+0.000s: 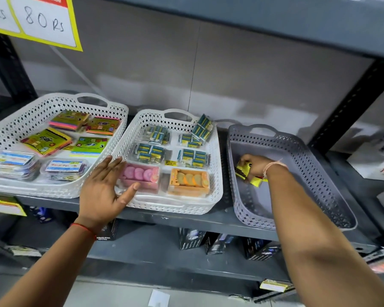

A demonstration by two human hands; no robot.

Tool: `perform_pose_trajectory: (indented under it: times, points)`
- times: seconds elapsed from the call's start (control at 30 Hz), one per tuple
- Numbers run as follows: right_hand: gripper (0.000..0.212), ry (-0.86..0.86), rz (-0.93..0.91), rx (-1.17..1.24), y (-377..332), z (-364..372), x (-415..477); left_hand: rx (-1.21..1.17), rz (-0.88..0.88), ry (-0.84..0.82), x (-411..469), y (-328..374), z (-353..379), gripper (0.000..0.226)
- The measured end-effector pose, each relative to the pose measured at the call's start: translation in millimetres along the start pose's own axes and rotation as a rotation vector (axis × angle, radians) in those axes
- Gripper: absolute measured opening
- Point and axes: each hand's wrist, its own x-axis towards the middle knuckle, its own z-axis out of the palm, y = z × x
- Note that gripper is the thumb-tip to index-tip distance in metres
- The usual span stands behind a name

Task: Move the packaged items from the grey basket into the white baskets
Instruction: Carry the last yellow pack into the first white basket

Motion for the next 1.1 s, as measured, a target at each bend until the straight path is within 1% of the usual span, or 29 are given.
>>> perform_pose_trajectory:
  times: [0.03, 0.1, 0.2, 0.27, 0.33, 0.4, 0.47, 0.53, 0.7, 0.8, 0.9, 1.0, 1.1]
  points:
    - [0.051, 0.013, 0.001, 0.014, 2.5, 2.2, -1.7, -0.003, -0.006, -0.007, -0.3, 0.2, 0.0, 0.085]
    - [0.055, 0.081, -0.004, 0.019, 6.9, 3.9, -8.3, -0.002, -0.016, -0.02, -1.2, 1.3, -1.7, 0.086]
    - [0.06, 0.231, 0.005, 0.05, 11.4, -6.7, -20.3, -0.016, -0.016, -0.049, 0.0, 3.8, -3.8, 0.086]
    - [0.062, 0.342, -0.032, 0.087, 2.0, -26.1, -31.8, -0.02, -0.011, -0.074, -0.4, 4.6, -8.7, 0.088]
    - [0.062, 0.413, -0.123, 0.114, -20.3, -49.0, -45.2, -0.026, -0.004, -0.092, -1.5, 2.4, -15.5, 0.089]
    - [0.06, 0.421, -0.255, 0.172, -58.5, -64.7, -57.4, -0.013, -0.007, -0.075, -2.3, -5.8, -27.0, 0.088]
    - [0.059, 0.4, -0.408, 0.259, -102.9, -70.8, -64.4, 0.013, -0.025, -0.041, -2.6, -18.1, -40.2, 0.086]
    - [0.06, 0.341, -0.568, 0.302, -153.0, -68.8, -67.7, 0.048, -0.064, -0.007, -4.9, -38.8, -55.9, 0.085]
    - [0.057, 0.179, -0.792, 0.27, -272.8, -48.5, -56.4, 0.084, -0.202, 0.026, -15.9, -106.6, -82.9, 0.092]
    - [0.057, 0.118, -0.821, 0.182, -335.3, -32.2, -39.2, 0.101, -0.246, 0.036, -22.4, -145.5, -93.2, 0.092]
    - [0.059, 0.053, -0.79, 0.063, -382.7, -10.6, -11.1, 0.119, -0.258, 0.039, -26.9, -176.7, -97.0, 0.089]
    - [0.061, 0.006, -0.744, -0.035, -405.8, 12.1, 14.0, 0.13, -0.237, 0.072, -29.1, -187.3, -93.8, 0.083]
    - [0.065, -0.038, -0.691, -0.081, -415.4, 30.6, 27.6, 0.104, -0.248, 0.11, -28.5, -186.4, -89.0, 0.08]
